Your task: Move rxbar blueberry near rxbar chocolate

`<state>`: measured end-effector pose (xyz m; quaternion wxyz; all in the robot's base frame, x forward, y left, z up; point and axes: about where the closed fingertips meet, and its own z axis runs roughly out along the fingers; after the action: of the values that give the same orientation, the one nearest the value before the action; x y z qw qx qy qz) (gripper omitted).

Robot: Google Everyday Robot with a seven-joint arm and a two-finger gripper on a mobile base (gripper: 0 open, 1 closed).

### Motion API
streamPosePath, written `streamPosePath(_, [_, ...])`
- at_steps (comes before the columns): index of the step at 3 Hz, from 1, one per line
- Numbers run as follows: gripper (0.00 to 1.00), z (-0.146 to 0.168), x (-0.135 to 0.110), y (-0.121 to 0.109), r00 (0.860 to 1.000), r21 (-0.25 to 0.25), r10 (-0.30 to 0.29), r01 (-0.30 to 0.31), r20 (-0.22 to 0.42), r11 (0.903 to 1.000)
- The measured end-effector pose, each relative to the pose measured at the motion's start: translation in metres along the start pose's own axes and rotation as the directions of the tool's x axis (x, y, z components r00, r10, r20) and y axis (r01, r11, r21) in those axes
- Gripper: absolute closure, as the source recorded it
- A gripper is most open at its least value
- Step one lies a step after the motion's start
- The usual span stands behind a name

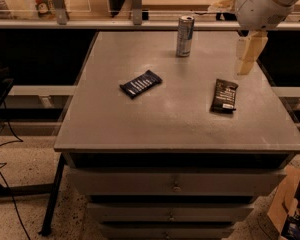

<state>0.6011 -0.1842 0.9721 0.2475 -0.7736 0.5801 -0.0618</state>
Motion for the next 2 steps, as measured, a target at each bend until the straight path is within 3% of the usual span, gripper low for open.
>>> streamPosePath(1, [0.00, 0.025, -0.014, -0.008, 0.994, -0.081, -0.112, 0.112, 0.003, 0.9903])
streamPosePath(2, [0.00, 0.047, -0.023, -0.017, 0.983, -0.127, -0.181, 0.182, 0.021, 0.9750])
